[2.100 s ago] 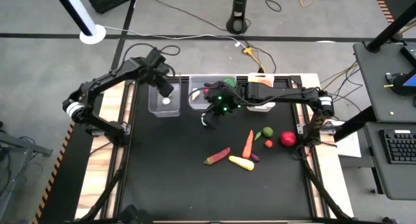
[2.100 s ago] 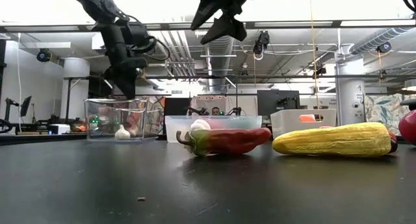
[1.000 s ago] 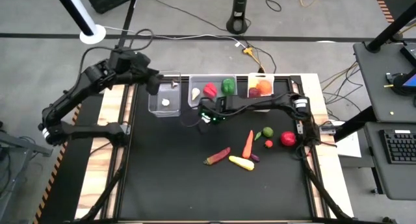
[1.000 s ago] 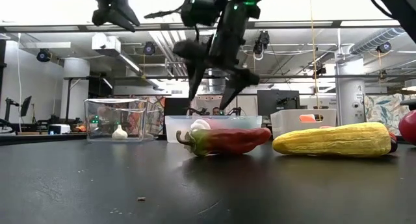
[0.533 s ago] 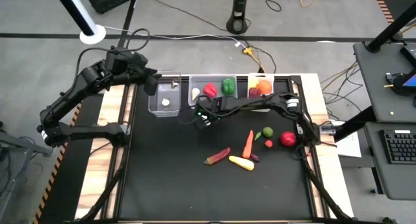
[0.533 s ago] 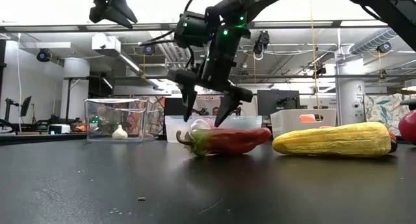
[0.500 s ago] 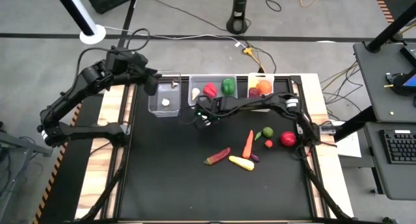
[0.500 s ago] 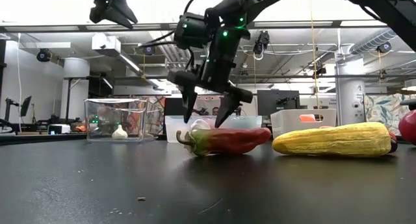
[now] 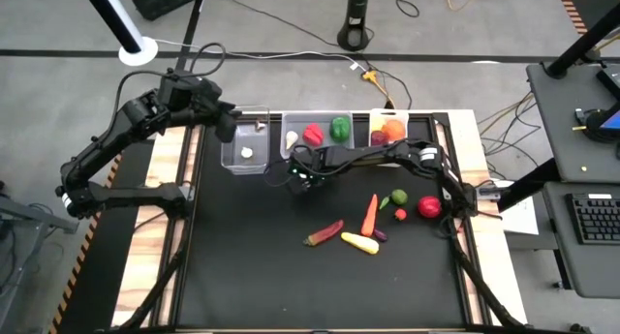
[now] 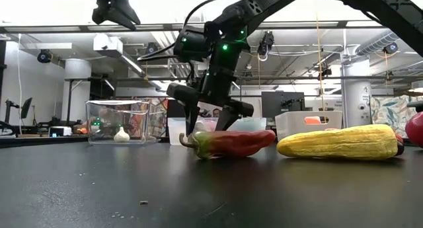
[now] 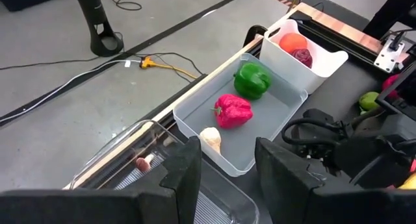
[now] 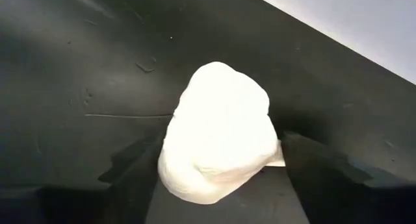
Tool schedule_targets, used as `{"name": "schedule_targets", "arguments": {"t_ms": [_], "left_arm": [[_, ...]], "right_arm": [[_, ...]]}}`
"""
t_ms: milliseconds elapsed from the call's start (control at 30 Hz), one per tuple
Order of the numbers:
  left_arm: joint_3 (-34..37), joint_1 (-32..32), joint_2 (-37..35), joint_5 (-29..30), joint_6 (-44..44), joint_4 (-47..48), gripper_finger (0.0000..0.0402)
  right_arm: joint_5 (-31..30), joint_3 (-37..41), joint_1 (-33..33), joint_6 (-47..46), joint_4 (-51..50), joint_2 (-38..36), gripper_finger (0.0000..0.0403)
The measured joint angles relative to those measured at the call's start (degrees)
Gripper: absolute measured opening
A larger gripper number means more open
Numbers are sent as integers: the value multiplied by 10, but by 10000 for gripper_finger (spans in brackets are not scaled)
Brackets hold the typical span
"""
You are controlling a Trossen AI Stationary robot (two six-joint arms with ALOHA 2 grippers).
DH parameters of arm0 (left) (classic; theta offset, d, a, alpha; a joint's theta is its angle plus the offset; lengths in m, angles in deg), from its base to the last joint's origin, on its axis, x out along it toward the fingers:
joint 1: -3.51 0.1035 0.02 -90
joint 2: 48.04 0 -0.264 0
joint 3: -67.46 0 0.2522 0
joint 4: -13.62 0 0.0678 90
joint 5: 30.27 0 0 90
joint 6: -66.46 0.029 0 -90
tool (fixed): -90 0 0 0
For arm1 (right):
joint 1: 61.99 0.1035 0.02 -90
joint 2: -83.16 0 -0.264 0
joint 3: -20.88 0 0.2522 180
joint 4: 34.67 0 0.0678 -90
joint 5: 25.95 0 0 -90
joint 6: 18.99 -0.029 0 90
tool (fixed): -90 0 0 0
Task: Sort produce into baskets
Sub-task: Put the white garlic into the transparent bin
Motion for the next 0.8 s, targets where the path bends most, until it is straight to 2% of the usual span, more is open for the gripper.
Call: {"name": "schedule_targets", "arguments": {"t_ms": [233,433,567,800], "left_arm": [[0,0,2,0,12,-2,127],[0,0,2,-1,12,-4,127],[0,0,2,-1,12,-5,127],[0,0,7,-1,10,-5,127]], "right_arm": [[7,0,1,1,-4,-5,240],[58,-3,1,21,-2,-58,240],[59,-22,-4,41,1,-110,243],[46,-61,-85,77,-4,-144,244]]}}
